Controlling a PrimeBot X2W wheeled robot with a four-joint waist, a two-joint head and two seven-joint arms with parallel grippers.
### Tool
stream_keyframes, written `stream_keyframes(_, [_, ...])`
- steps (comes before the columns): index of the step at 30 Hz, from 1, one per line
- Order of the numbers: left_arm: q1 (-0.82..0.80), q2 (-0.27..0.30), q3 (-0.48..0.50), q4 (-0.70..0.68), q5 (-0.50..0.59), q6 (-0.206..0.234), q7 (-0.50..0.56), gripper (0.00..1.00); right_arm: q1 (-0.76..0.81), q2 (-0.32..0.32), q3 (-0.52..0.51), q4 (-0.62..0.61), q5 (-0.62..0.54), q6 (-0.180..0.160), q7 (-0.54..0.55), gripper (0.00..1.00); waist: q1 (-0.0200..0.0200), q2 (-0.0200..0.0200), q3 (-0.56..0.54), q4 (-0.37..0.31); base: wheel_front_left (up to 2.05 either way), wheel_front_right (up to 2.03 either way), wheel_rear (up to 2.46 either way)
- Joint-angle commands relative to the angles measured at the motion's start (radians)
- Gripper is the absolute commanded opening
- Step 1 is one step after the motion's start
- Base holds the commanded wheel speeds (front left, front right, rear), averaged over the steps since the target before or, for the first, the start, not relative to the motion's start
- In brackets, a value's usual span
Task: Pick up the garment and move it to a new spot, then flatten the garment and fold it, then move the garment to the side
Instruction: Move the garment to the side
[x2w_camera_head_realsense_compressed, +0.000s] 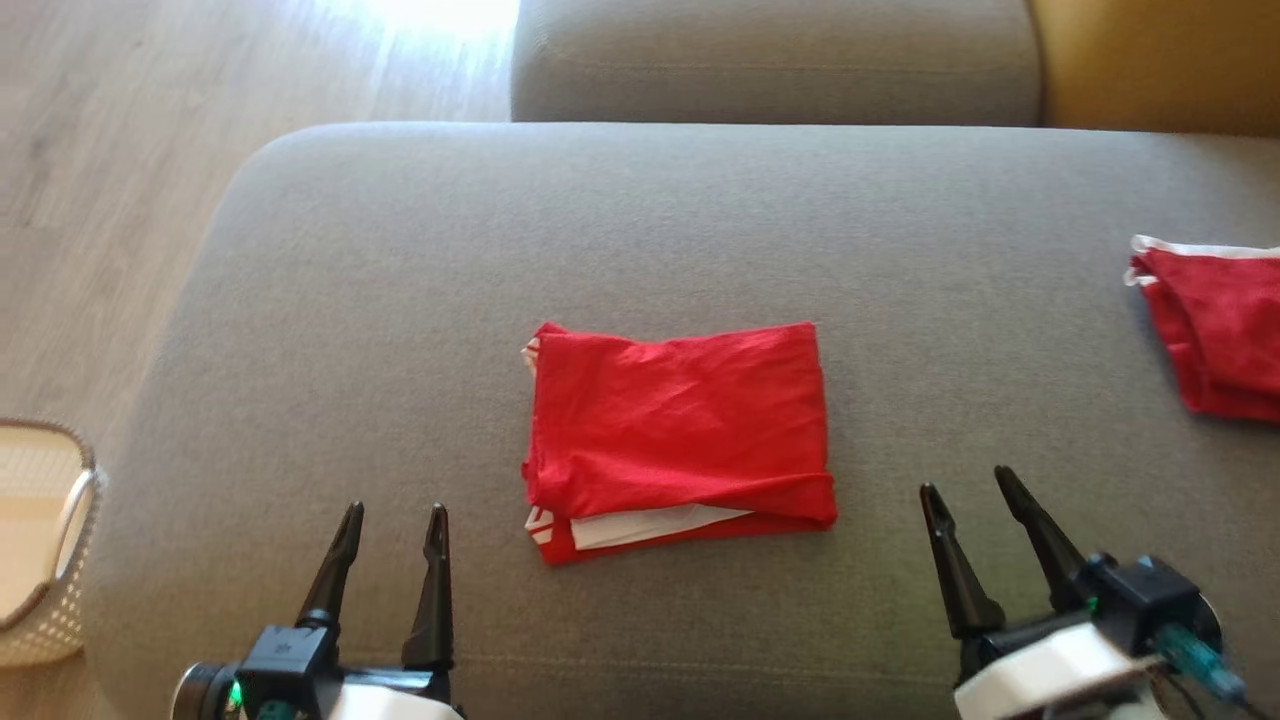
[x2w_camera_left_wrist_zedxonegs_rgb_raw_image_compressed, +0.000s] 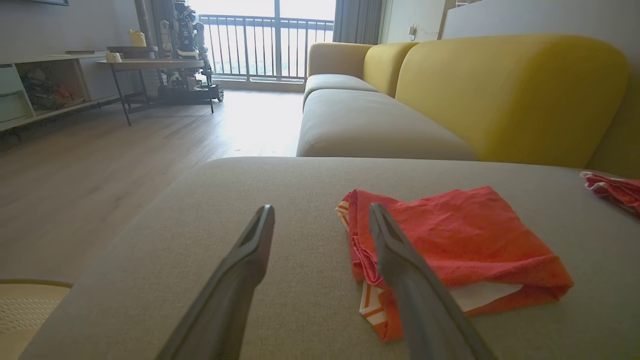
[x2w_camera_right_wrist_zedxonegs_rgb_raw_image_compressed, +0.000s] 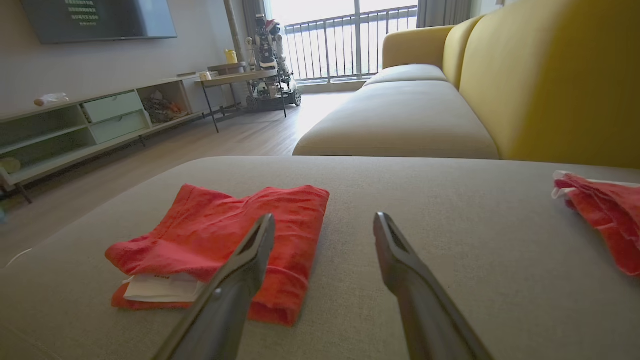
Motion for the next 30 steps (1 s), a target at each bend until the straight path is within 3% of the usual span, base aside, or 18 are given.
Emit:
stream_keyframes(1, [-0.051,-0.010,0.025,-0.025,0.003,-0.003,-0.012,1.00,-0.079,-0.005,0.024,-0.020,0.008,0.000,-0.009,1.00,0.0000,0.0001,0.018,0.025,0.00,0.00,0.00])
stream_keyframes(5, [-0.066,-0.011,0.009,-0.001,0.001,-0.016,-0.012,1.00,-0.172,-0.005,0.031,0.113,0.099,0.000,-0.009,1.00,0.0000,0.0001,0.045,0.070,0.00,0.00,0.00])
stream_keyframes(13, [-0.093,-0.012,-0.028,0.042,-0.027,-0.047,-0.012,1.00,-0.389,-0.035,0.054,0.455,0.415,0.000,0.058,1.00,0.0000,0.0001,0.076,0.156,0.00,0.00,0.00])
stream_keyframes(22, [-0.114,-0.012,-0.054,0.086,-0.043,-0.068,-0.012,1.00,-0.483,-0.094,0.117,0.627,0.661,0.000,0.226,1.00,0.0000,0.0001,0.090,0.204,0.00,0.00,0.00])
stream_keyframes(23, [-0.115,-0.012,-0.054,0.087,-0.043,-0.067,-0.012,1.00,-0.486,-0.096,0.128,0.630,0.681,0.000,0.238,0.96,0.0000,0.0001,0.091,0.205,0.00,0.00,0.00])
stream_keyframes(25, [-0.116,-0.012,-0.051,0.088,-0.044,-0.065,-0.012,1.00,-0.489,-0.103,0.158,0.624,0.708,0.000,0.244,0.25,0.0000,0.0001,0.093,0.201,0.00,0.00,0.00])
stream_keyframes(26, [-0.116,-0.012,-0.049,0.088,-0.044,-0.063,-0.012,1.00,-0.488,-0.107,0.173,0.623,0.717,0.000,0.244,0.00,0.0000,0.0001,0.093,0.198,0.00,0.00,0.00])
stream_keyframes(30, [-0.119,-0.012,-0.041,0.087,-0.041,-0.061,-0.012,1.00,-0.490,-0.130,0.220,0.615,0.740,0.000,0.218,0.00,0.0000,0.0001,0.094,0.171,0.00,0.00,0.00])
